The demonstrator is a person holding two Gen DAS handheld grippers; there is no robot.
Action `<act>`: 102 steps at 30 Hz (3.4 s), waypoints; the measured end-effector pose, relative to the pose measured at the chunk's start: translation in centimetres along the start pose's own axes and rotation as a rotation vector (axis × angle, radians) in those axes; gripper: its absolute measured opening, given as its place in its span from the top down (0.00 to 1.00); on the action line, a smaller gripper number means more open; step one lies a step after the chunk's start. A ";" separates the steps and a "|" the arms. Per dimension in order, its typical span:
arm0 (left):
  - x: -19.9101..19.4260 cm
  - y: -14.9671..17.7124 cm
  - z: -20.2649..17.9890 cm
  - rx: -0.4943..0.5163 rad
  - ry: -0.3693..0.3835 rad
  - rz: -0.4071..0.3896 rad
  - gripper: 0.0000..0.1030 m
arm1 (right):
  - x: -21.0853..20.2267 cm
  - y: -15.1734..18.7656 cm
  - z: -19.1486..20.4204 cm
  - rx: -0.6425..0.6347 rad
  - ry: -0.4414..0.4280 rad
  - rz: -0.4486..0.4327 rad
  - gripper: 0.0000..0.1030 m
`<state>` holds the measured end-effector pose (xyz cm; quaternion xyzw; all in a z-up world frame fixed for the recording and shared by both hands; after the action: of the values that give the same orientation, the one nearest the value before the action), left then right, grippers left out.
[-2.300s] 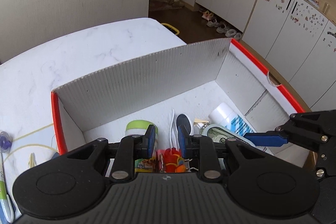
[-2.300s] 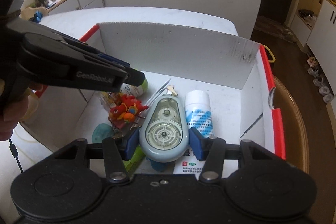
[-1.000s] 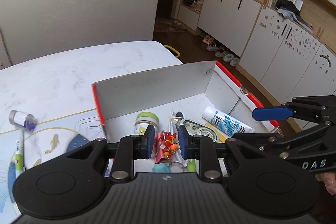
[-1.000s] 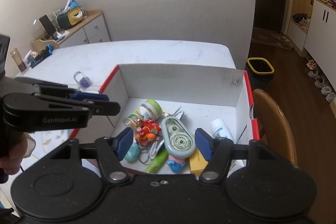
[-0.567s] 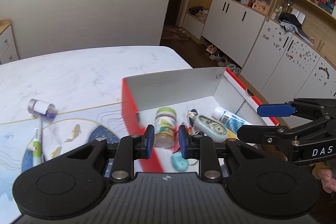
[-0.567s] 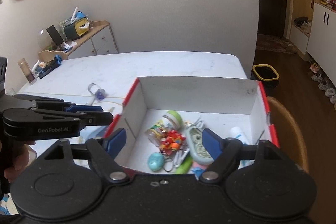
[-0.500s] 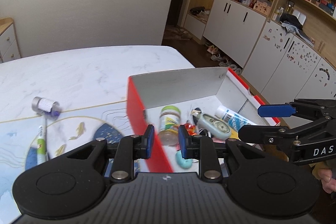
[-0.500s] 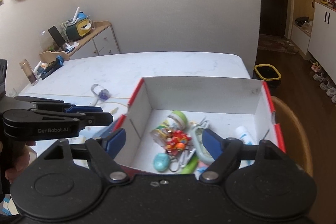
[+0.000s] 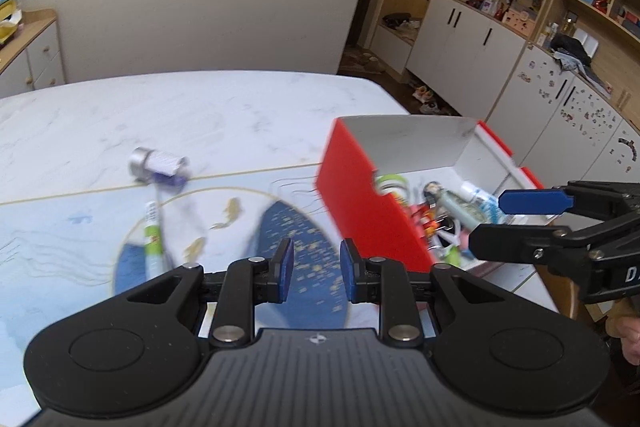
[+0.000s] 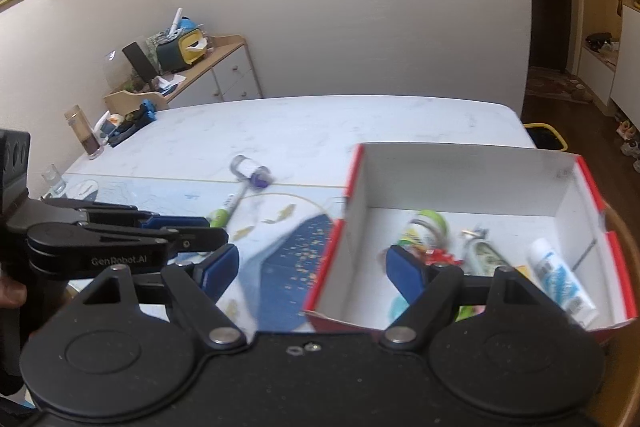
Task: Organize rigid objects
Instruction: 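Withdraw both tools from the box back over the glue stick and pill bottle, then close left gripper on white glue stick while right gripper grasps pill bottle, then lift glue stick and pill bottle with both grippers and carry into the box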
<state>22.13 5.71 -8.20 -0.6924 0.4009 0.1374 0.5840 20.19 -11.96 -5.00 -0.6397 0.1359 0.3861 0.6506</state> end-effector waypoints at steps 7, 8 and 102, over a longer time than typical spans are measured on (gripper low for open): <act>-1.4 0.7 4.2 -0.022 -0.023 -0.017 0.27 | 1.8 -0.7 3.9 -0.022 -0.009 0.016 0.21; -1.4 0.7 4.8 -0.027 -0.030 -0.015 0.25 | 2.2 -0.9 4.4 -0.024 -0.007 0.018 0.21; 8.6 2.0 17.1 -0.144 -0.193 0.054 0.83 | 20.9 -4.9 10.0 -0.035 -0.022 0.290 0.62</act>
<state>30.95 18.01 -20.03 -0.7049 0.3505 0.2477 0.5647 34.27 4.86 -14.02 -0.6205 0.2130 0.4851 0.5782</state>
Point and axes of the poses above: each gripper's, at about its wrist camera, not at the fingertips, and x roughly the way its jaws point, z to its left, y to its underside, the point moved 6 cm from there along x, roughly the way its jaws point, and after that the axes turned 6 degrees about y, right-handed, at the moved point
